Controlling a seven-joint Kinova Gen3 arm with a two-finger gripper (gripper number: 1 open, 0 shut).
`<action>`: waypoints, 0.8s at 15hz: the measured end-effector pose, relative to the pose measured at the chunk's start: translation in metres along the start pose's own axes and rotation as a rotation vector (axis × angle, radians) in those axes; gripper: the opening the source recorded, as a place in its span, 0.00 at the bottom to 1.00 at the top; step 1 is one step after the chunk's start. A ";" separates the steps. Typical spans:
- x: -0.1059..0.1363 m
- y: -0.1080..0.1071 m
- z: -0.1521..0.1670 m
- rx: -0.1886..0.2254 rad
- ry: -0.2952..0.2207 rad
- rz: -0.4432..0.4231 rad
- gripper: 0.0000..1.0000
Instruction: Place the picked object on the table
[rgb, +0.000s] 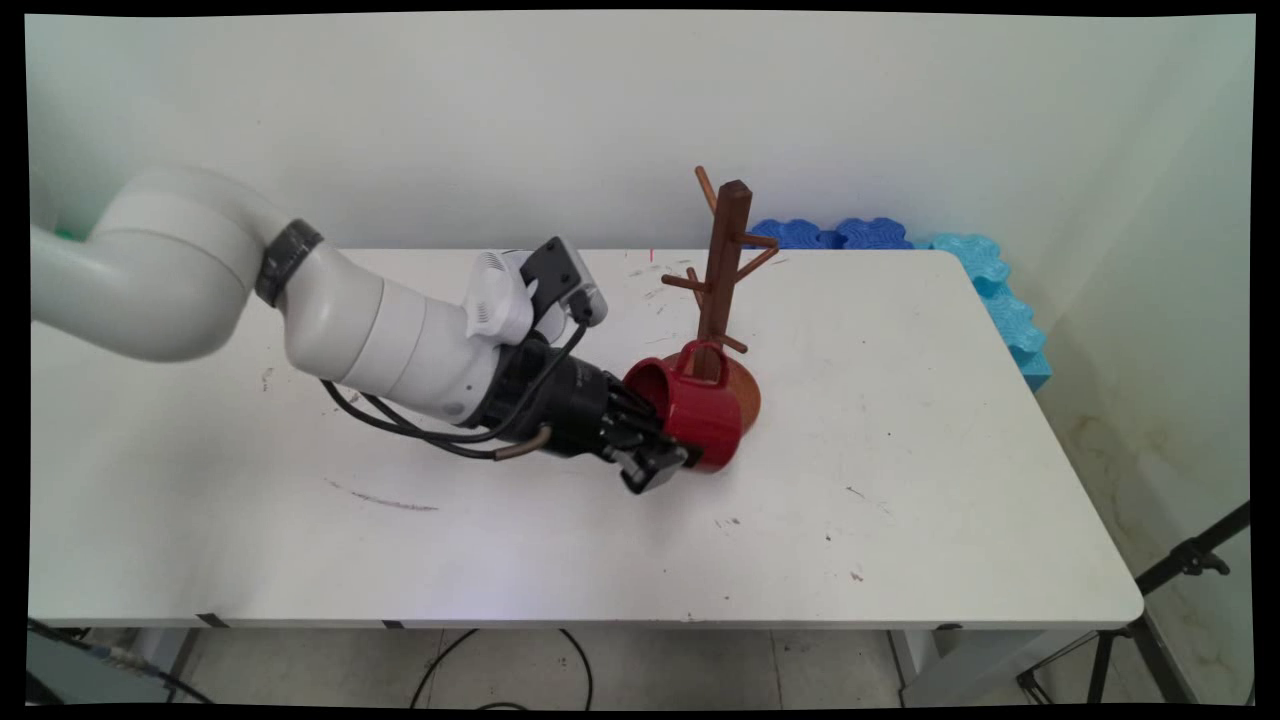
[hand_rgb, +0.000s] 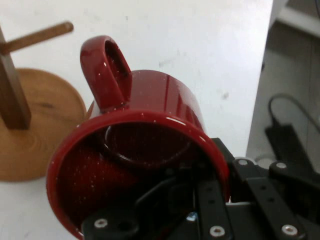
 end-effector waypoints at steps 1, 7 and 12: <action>0.001 0.000 -0.002 -0.001 -0.018 0.013 0.00; 0.013 -0.005 -0.027 -0.006 -0.184 0.141 0.00; 0.027 -0.022 -0.056 0.027 -0.348 0.241 0.00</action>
